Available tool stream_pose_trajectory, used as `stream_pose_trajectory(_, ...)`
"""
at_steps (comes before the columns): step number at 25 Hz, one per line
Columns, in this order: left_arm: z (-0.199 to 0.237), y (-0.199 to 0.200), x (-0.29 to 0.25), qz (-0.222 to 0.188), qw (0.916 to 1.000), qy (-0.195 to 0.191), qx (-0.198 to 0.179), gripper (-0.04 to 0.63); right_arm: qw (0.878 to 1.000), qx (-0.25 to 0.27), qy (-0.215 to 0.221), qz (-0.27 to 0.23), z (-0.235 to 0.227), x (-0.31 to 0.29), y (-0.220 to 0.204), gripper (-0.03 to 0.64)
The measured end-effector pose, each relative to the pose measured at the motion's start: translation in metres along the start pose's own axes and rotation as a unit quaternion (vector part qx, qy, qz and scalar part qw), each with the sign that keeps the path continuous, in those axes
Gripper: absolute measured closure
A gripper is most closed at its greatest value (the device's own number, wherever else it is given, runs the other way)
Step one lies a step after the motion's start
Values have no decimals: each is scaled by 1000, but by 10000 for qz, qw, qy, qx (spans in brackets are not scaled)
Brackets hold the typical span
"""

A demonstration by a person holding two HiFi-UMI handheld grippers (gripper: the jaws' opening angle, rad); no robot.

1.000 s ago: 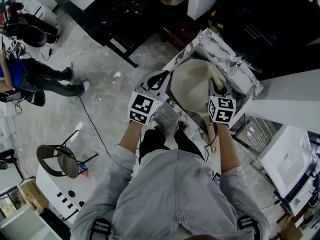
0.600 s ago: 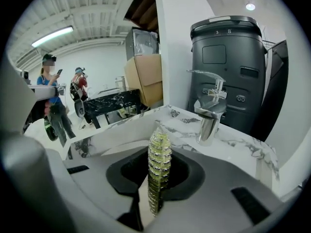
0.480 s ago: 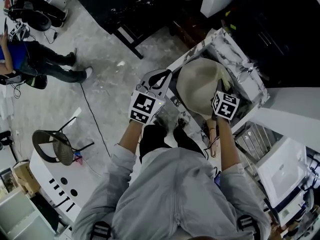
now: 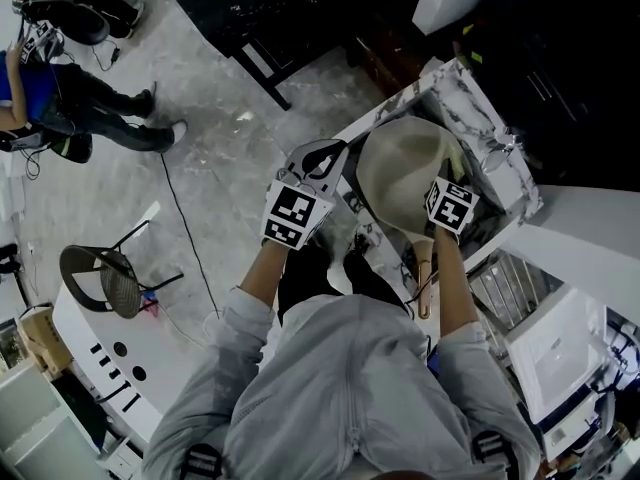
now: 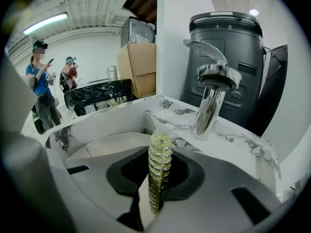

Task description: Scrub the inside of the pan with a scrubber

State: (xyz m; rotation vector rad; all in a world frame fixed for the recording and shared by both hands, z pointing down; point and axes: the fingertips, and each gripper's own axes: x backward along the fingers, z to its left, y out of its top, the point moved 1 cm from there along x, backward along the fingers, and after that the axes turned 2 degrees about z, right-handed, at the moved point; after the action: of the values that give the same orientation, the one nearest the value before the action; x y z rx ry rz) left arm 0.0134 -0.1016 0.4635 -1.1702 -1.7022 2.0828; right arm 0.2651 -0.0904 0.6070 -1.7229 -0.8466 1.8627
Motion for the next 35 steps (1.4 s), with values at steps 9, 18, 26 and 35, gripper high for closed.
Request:
stream_pose_trajectory(9, -5, -4, -7, 34, 10000, -12, 47, 571, 9993, 99, -332, 172, -5, -20, -6, 531)
stream_pose_trajectory(18, -5, -16, -10, 136, 9998, 19, 132, 571, 9966, 505, -528, 377, -2, -42, -8, 531)
stream_pose_trajectory(26, 1, -23, -13, 225, 9995, 94, 179, 571, 9963, 361, -510, 583, -6, -71, -4, 531)
stream_pose_trajectory(35, 17, -31, -13, 353, 9987, 235, 289, 571, 9959, 690, -38, 580, 32, -93, 7, 531)
